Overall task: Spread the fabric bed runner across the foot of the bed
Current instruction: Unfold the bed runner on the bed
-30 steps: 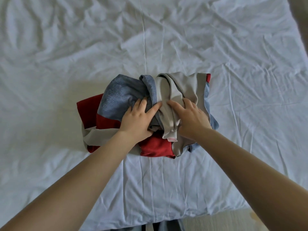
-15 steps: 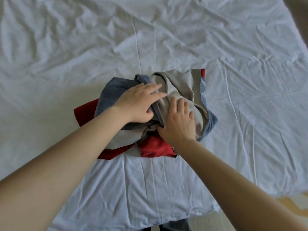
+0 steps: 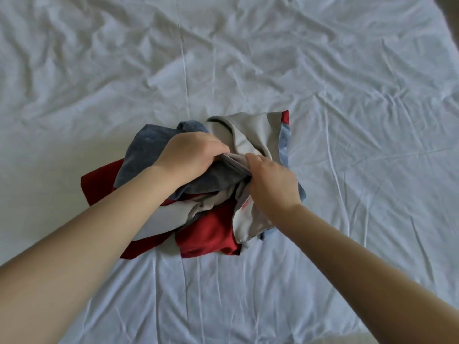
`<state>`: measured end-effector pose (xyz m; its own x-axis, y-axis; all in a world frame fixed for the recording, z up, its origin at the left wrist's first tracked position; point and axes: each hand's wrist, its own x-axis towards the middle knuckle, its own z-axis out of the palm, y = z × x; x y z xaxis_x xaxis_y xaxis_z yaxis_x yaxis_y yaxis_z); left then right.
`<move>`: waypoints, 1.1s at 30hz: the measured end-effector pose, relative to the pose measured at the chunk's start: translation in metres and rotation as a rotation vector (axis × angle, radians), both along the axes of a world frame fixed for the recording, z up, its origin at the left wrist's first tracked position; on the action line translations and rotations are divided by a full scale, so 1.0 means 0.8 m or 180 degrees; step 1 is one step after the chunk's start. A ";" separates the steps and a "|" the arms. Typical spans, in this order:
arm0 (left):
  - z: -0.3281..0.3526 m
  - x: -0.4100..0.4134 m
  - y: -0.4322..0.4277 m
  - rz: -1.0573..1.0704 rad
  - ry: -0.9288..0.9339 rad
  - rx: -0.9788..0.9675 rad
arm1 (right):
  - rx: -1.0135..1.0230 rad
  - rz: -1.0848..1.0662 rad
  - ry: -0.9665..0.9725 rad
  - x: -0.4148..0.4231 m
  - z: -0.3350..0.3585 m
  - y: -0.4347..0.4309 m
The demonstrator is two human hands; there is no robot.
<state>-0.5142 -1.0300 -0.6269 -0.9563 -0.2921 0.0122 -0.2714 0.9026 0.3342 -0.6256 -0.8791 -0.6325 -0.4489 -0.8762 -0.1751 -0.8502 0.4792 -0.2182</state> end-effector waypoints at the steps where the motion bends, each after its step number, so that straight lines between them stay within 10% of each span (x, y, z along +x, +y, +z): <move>1: 0.002 -0.008 0.000 0.0006 0.0002 -0.0002 | -0.0003 -0.0026 -0.0026 -0.012 0.002 -0.002; 17: -0.012 -0.162 0.012 0.0383 -0.0081 -0.0139 | 0.0114 -0.0259 -0.0172 -0.182 -0.015 -0.022; 33: 0.036 0.042 0.017 0.1007 -0.0319 -0.0240 | -0.0625 0.0581 -0.0080 -0.061 0.052 -0.024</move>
<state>-0.4802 -1.0164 -0.5984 -0.8159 -0.5764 -0.0444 -0.5701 0.7895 0.2273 -0.6740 -0.8985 -0.5909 -0.2781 -0.9606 -0.0028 -0.9117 0.2648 -0.3140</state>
